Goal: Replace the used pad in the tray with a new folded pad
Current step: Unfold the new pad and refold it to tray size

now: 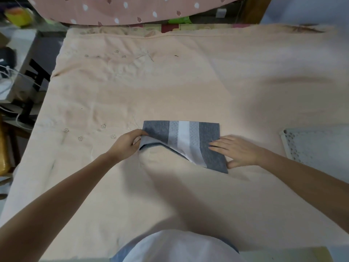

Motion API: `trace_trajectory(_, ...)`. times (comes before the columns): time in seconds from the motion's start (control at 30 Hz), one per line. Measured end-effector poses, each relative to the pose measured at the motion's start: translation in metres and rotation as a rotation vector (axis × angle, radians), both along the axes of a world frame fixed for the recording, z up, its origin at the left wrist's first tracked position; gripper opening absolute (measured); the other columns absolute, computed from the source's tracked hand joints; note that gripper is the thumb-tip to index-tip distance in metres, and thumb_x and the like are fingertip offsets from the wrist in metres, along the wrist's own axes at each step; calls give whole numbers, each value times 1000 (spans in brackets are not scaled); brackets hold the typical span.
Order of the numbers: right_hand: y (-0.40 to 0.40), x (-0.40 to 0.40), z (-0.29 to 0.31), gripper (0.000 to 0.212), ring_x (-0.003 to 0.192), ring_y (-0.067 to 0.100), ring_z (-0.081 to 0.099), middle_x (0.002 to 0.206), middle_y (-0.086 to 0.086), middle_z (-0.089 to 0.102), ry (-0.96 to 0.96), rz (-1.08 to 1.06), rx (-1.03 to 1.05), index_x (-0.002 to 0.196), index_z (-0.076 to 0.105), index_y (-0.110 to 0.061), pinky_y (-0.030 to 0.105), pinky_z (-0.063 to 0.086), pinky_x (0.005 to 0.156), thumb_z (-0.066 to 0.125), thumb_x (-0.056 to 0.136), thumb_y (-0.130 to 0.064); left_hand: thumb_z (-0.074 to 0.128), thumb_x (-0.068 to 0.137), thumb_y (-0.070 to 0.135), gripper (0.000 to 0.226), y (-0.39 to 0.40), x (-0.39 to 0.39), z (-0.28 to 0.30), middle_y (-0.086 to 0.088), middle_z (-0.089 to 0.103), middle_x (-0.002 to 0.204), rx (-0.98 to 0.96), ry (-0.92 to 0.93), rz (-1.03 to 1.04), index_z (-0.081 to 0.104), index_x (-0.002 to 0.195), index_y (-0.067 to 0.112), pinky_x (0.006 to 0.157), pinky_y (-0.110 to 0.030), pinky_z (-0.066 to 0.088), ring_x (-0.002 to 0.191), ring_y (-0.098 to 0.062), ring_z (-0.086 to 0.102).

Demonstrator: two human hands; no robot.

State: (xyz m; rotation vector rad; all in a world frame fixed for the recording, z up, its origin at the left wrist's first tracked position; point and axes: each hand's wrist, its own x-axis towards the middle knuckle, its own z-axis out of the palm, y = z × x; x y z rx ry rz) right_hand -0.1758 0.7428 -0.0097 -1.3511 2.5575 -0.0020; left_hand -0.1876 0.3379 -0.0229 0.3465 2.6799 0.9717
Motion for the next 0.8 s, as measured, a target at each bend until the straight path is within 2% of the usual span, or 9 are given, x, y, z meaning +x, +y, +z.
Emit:
trace_trajectory(0.1,-8,6,-7,63,103,25,66,119,8,66,45,-116,-137,115,67,-9,38,51,88,83,54,-11,46,88,2,30,2,-1,-3,8,66,92,129,-142,117,63,100,24,68,-15,41,85,-11,57)
trace_trajectory(0.2,-17,11,-13,44,109,25,62,121,4,64,25,-274,-271,115,67,-13,33,43,94,74,72,-9,50,91,15,16,6,3,-5,5,63,93,193,-190,174,59,97,27,71,-18,41,85,-11,55)
trace_trajectory(0.3,-35,17,-15,26,95,27,66,103,5,71,-31,-490,-527,103,71,-6,27,41,86,73,77,-6,62,77,13,27,8,8,-6,-5,61,104,118,-91,29,61,104,14,86,-34,44,98,-22,55)
trace_trajectory(0.37,-42,19,-14,22,93,26,66,98,5,73,-74,-599,-579,102,73,-7,27,43,84,72,80,-5,69,72,5,34,10,12,-8,-7,62,106,70,17,-72,63,106,6,88,-39,46,101,-27,56)
trace_trajectory(0.43,-41,18,-15,19,91,25,65,96,5,73,-118,-670,-565,102,73,-9,26,44,79,69,84,-8,66,73,8,30,11,13,-7,-6,64,105,120,49,-55,66,103,7,89,-39,46,101,-27,58)
trace_trajectory(0.53,-41,15,-13,11,76,27,65,82,17,71,-270,-948,-611,90,70,-3,27,42,63,66,86,-12,61,77,-8,31,12,10,-3,-2,67,101,217,1,78,69,102,9,88,-29,47,99,-22,62)
trace_trajectory(0.63,-43,12,0,3,74,-2,66,89,4,72,-463,-1151,-910,84,70,-15,14,49,64,72,82,-17,69,84,10,10,14,8,8,14,71,84,336,-75,275,70,89,19,67,-6,45,78,4,65)
trace_trajectory(0.7,-42,9,17,14,86,-3,67,99,-5,72,-659,-1160,-1134,91,71,-23,10,50,70,75,78,-26,68,85,17,4,18,8,19,16,72,75,505,-151,368,69,83,20,61,-5,46,71,7,65)
trace_trajectory(0.8,-38,7,31,53,101,14,67,111,-1,71,-974,-1198,-1233,112,66,-18,28,54,82,77,68,-44,65,87,23,7,20,13,31,11,74,84,722,-281,403,68,90,17,60,-15,52,78,-5,70)
